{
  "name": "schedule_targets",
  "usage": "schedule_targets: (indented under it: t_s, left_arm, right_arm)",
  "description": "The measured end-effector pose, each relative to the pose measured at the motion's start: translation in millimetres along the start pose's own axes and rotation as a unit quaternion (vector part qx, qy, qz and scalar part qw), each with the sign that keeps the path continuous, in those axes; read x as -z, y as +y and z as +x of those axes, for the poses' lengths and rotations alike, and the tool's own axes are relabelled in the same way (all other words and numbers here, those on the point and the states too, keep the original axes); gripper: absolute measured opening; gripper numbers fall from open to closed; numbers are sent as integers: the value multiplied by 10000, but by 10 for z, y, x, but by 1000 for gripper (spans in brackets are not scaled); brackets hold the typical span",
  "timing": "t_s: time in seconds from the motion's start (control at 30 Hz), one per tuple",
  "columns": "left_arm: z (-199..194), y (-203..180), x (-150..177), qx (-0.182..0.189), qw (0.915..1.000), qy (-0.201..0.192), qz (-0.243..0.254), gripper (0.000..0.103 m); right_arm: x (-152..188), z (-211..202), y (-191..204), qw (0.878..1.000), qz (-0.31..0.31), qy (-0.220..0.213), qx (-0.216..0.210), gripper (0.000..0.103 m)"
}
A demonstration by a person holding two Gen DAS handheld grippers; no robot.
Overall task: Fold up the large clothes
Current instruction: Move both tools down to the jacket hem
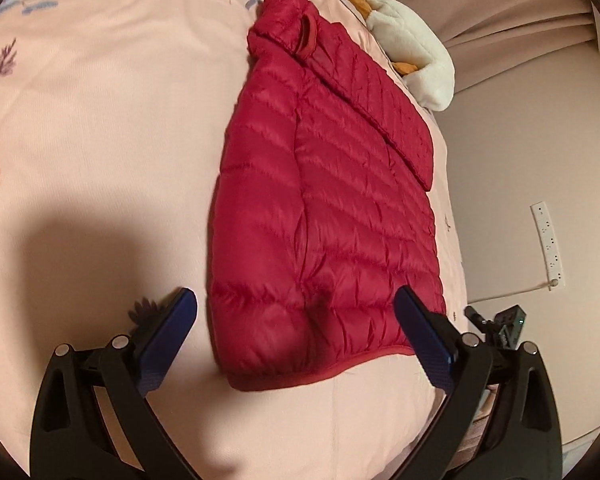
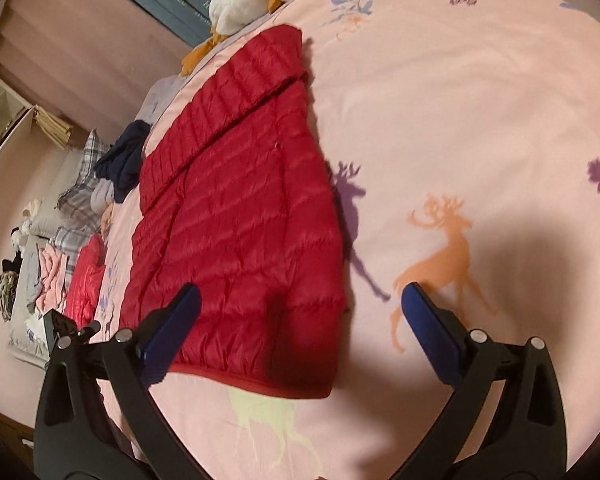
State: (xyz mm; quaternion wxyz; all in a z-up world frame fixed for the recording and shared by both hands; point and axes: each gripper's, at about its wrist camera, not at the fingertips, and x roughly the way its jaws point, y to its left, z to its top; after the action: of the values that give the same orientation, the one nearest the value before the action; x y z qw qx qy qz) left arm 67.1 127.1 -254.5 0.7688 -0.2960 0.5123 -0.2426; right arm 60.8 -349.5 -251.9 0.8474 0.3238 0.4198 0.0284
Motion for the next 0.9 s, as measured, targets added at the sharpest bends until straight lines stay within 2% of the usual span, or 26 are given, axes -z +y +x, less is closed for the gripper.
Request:
schedule_targets:
  t_s: [0.17,0.37,0.63,0.73,0.9]
  left_arm:
    - [48,16,21,265,9996,66,-66,99]
    - [174,-73,-18,267,9996,120,29,101]
    - [333,-172,-133,495,9986,200,26,101]
    - [408,-236,-186,572,9981,242,42,101]
    - [463,-314,-223,654,9975,256,67,101]
  right_arm:
    - [75,123,116,9996,-249,128,-9,101]
    - [31,288,272,9989,-398,186,-152,101]
    - [-63,419,386,9988,-399,184,-236,101]
    - [-89,436,407,9988,-380,159,-268,97]
    - [-140,467,390,9989,-284,124,-361,85]
